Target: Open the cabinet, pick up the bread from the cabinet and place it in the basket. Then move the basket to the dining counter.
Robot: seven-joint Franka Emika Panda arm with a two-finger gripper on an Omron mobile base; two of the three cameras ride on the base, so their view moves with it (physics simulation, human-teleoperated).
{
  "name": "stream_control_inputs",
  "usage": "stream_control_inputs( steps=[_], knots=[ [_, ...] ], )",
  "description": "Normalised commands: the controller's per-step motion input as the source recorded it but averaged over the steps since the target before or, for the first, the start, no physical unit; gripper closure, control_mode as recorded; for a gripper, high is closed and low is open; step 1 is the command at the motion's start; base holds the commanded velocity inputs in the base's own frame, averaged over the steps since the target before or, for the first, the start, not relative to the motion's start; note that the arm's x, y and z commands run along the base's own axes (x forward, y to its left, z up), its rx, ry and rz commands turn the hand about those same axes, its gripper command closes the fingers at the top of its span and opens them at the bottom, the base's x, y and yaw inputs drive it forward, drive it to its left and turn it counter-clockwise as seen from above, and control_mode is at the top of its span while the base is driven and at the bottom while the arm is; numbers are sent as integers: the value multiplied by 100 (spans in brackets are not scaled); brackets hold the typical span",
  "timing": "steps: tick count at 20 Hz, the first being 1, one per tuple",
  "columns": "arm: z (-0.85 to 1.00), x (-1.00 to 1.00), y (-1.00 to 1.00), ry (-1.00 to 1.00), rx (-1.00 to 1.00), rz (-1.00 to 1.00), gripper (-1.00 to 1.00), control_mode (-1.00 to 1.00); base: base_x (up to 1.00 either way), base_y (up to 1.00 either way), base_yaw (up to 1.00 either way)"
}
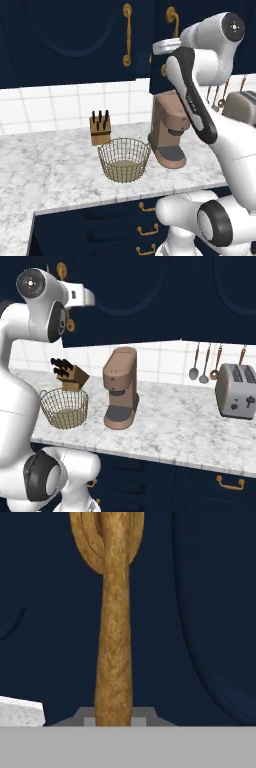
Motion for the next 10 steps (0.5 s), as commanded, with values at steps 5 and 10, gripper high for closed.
stream_control_inputs(
  steps=[5,10],
  knots=[
    [-1,-100,-99,12,0,12,100,-100,0,0,0],
    [-10,-100,-100,7,2,3,100,-100,0,0,0]
  ],
)
